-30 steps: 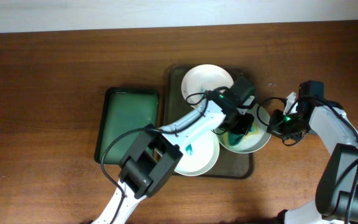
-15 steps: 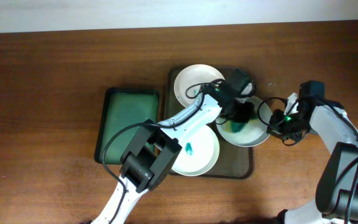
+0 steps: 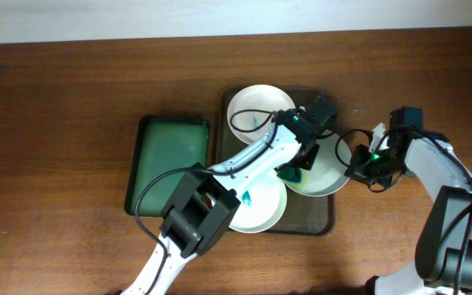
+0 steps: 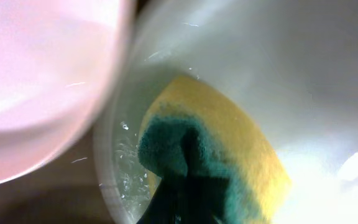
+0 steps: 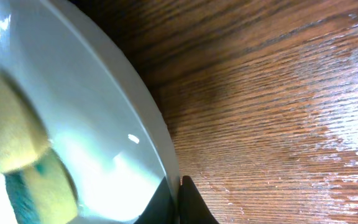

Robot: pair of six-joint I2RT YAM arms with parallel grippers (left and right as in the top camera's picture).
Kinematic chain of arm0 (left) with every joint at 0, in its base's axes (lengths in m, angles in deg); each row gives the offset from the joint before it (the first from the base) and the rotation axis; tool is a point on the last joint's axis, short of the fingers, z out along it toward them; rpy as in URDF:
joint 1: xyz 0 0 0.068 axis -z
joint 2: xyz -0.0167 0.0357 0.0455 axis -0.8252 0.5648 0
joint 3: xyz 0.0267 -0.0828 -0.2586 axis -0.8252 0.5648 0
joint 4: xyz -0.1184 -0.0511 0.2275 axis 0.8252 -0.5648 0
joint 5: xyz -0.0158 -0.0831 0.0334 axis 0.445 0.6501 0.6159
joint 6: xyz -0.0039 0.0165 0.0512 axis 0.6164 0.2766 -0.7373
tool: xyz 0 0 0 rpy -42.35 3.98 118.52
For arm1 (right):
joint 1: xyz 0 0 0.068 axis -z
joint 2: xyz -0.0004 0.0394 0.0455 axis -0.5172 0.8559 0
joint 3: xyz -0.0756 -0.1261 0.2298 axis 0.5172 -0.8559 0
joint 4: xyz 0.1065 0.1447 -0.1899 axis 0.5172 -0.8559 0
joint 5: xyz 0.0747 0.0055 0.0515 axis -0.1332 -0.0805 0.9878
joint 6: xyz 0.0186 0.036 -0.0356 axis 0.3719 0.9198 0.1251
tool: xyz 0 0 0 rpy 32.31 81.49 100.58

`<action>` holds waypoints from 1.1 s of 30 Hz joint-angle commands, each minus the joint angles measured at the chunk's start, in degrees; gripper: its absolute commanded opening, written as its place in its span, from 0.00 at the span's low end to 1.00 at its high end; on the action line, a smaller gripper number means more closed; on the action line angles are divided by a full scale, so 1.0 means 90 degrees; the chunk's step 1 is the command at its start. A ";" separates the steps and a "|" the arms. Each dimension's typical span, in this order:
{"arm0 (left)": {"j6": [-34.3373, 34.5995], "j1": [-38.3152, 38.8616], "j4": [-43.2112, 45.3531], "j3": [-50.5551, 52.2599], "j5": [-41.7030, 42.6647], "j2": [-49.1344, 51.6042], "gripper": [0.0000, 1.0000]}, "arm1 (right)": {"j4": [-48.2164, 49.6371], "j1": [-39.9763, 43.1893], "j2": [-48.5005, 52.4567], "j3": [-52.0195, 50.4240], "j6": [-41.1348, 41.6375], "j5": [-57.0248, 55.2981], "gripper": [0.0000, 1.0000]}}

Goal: Clean dirty plates on tray and stack at the side
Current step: 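Scrub the right plate with the sponge in the left gripper, then return the sponge to the water tray with the left gripper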

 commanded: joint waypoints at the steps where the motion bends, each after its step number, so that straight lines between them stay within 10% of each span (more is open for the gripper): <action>1: -0.0085 -0.0289 -0.0937 -0.0886 -0.0738 0.0287 0.00 | -0.0027 0.0080 0.0024 0.0007 -0.0005 -0.0413 0.04; 7: -0.0566 -0.0818 -0.3927 -0.4398 -0.0206 0.0287 0.00 | -0.0095 0.0080 0.0024 0.0007 -0.0136 -0.0415 0.04; 11: -0.1668 -0.1841 -0.4223 -0.4354 0.0954 -0.0338 0.00 | -0.0211 0.0080 0.0024 0.0007 -0.0138 -0.0418 0.04; 16: -0.0379 -0.2526 -0.4085 -0.0699 -0.1666 -0.2620 0.00 | -0.0216 0.0080 0.0024 0.0007 -0.0136 -0.0415 0.04; 22: -0.1049 -0.4116 0.0102 0.3925 0.0418 -0.3118 0.00 | -0.0211 0.0080 0.0024 0.0007 -0.0134 -0.0415 0.04; 26: -0.1049 -0.4318 0.0760 0.4291 0.0542 -0.3126 0.02 | -0.0187 0.0080 0.0024 0.0007 -0.0134 -0.0415 0.15; 27: -0.1049 -0.4318 0.0753 0.4226 0.0814 -0.3152 0.17 | -0.0175 0.0080 0.0024 0.0007 -0.0134 -0.0415 0.27; 29: -0.1265 -0.4318 0.0607 0.4012 0.1229 -0.3344 0.47 | -0.0240 0.0080 -0.0049 0.0010 -0.0163 -0.0323 0.04; 32: -0.1263 -0.4318 0.0177 0.3772 0.1251 -0.4102 1.00 | -0.0600 0.0049 -0.0920 0.0010 -0.0471 0.0061 0.04; 33: -0.1263 -0.4318 0.0107 0.3772 0.1251 -0.4362 1.00 | -0.0724 -0.0017 -0.1287 0.0010 -0.0471 0.0058 0.04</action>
